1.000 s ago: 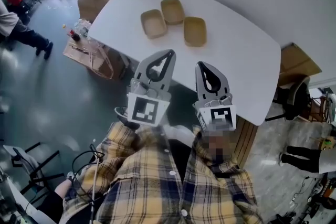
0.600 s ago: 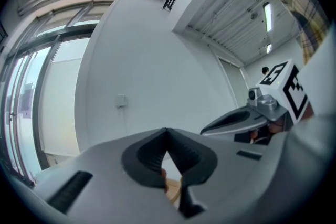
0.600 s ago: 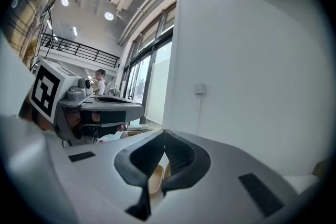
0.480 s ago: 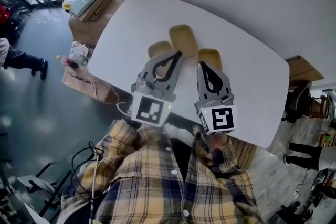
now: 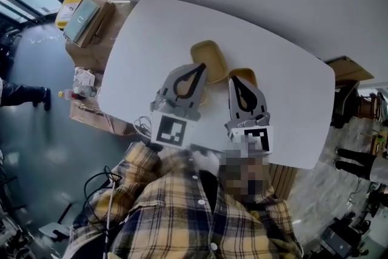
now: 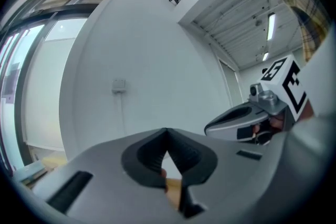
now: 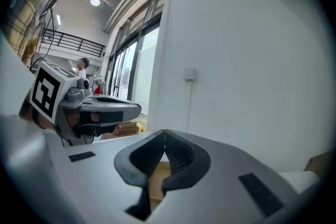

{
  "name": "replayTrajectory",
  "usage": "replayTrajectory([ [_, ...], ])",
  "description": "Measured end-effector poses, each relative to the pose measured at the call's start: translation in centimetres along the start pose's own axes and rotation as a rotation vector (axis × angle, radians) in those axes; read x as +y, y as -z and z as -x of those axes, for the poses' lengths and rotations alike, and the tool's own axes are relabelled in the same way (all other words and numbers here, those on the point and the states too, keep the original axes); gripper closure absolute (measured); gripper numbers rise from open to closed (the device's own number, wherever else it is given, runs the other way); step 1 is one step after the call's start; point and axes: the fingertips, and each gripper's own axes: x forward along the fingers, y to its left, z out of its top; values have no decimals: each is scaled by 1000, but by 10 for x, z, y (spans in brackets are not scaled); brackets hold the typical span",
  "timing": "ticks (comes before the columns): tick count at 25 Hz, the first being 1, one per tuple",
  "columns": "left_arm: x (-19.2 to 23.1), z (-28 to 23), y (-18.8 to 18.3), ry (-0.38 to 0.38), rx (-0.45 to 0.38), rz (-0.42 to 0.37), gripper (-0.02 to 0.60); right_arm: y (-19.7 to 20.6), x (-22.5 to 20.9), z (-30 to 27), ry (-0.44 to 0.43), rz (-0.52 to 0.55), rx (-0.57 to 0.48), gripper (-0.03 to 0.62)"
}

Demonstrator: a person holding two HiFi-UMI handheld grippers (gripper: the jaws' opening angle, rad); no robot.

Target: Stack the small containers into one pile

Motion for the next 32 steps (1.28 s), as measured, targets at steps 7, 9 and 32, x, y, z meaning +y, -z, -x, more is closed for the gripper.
replayTrajectory([
  [7, -7, -17, 14, -10, 66, 7, 565, 12, -28, 2, 1, -64, 22, 579],
  [9, -9, -17, 16, -30, 83, 22, 565, 14, -32, 4, -18, -77, 26, 579],
  [32, 9, 1, 84, -283, 286, 163, 561, 35, -24, 5, -166, -63, 77, 579],
])
